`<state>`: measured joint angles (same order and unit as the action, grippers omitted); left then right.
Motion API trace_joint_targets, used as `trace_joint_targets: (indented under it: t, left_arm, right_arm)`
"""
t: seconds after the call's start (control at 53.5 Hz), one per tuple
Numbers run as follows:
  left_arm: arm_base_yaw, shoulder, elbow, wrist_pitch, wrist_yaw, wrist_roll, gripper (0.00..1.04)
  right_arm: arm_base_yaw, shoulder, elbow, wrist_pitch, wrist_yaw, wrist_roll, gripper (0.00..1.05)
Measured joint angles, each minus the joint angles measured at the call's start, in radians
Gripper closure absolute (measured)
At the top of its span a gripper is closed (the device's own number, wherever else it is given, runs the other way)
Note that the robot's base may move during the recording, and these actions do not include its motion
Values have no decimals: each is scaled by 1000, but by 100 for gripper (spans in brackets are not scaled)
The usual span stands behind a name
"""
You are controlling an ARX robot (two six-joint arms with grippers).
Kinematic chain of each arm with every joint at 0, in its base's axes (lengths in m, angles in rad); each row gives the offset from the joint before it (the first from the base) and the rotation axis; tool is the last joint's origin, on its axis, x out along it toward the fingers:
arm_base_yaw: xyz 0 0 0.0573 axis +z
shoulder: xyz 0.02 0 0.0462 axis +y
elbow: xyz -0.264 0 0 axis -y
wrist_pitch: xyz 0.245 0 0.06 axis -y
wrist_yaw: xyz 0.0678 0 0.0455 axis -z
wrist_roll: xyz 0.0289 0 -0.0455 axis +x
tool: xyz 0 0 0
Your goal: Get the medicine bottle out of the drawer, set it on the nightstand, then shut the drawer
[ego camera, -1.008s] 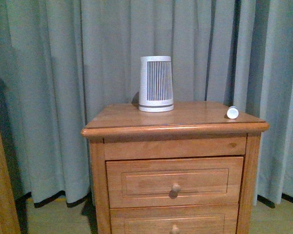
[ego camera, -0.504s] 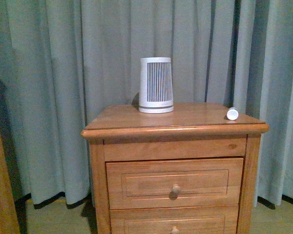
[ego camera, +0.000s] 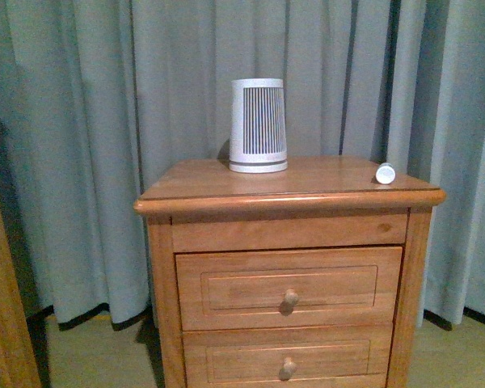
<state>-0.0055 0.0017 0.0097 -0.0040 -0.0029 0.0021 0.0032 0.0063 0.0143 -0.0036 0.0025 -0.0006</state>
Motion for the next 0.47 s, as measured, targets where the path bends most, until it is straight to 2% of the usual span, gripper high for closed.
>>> trace_joint_targets:
  t: [0.056,0.467]
  left_arm:
    - [0,0,0,0,0,0,7]
    - [0,0,0,0,0,0,7]
  right_arm:
    - [0,0,0,0,0,0,5]
    - [0,0,0,0,0,0,7]
